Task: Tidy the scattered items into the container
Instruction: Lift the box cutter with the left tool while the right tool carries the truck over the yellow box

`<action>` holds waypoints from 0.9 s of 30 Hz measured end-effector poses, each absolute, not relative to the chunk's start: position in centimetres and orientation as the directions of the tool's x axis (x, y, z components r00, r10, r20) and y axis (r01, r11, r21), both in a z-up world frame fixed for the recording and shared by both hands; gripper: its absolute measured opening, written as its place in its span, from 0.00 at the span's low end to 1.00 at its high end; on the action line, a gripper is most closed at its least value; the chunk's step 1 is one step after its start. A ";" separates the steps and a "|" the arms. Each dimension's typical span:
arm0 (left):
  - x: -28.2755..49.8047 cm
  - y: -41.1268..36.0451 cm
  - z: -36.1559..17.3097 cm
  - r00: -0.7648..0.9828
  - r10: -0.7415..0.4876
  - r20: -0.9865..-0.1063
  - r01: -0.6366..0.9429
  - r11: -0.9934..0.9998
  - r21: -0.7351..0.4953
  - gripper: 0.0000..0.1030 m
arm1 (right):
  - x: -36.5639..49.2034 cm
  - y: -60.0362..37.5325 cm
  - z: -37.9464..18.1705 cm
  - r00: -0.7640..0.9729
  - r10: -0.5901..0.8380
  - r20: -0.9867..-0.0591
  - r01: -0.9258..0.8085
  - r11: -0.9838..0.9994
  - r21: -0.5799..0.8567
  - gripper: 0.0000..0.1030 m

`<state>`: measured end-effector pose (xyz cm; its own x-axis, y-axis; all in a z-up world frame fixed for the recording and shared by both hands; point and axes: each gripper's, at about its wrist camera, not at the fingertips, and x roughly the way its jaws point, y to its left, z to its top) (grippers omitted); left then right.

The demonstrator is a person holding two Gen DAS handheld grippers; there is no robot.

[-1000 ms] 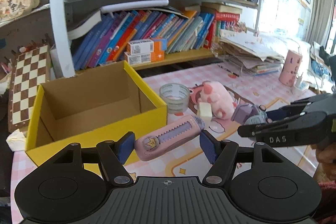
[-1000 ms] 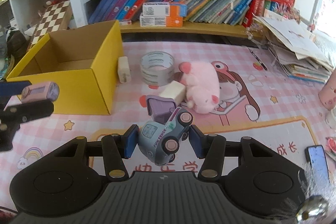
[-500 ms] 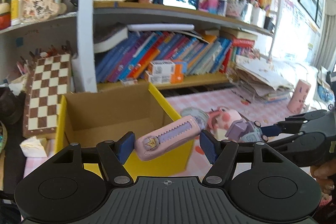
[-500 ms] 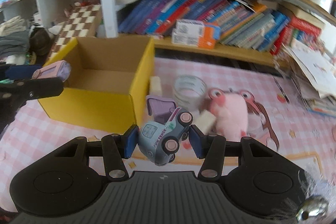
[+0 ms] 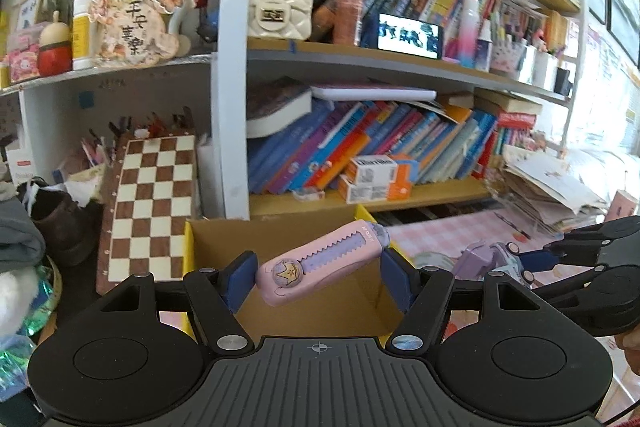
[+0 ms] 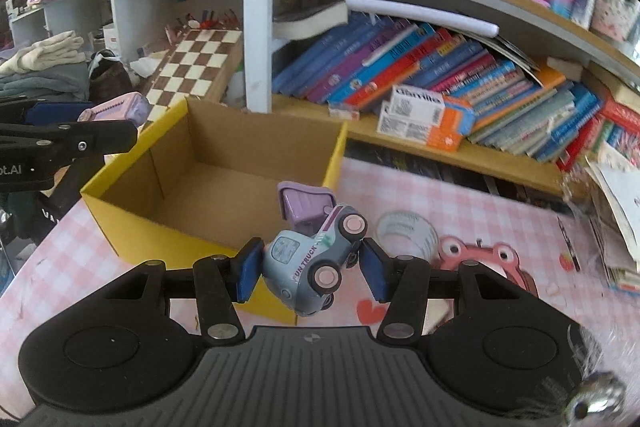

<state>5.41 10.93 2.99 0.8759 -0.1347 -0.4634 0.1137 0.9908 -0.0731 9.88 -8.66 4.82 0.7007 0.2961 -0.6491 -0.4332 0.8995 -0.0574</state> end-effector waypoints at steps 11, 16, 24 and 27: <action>7.7 11.8 2.6 0.874 -0.122 -0.471 0.101 0.992 -0.071 0.66 | 12.8 -6.8 5.2 0.693 0.327 -0.642 -0.476 0.877 -0.066 0.48; 8.7 12.1 2.1 0.865 -0.118 -0.487 0.094 0.993 -0.073 0.66 | 14.0 -6.1 4.6 0.676 0.333 -0.657 -0.490 0.870 -0.063 0.48; 10.2 12.6 0.8 0.844 -0.108 -0.525 0.082 0.994 -0.073 0.66 | 15.9 -5.4 3.5 0.646 0.341 -0.683 -0.504 0.863 -0.045 0.48; 10.7 12.6 0.4 0.837 -0.104 -0.538 0.078 0.994 -0.071 0.66 | 16.7 -5.1 3.1 0.634 0.346 -0.692 -0.512 0.858 -0.040 0.48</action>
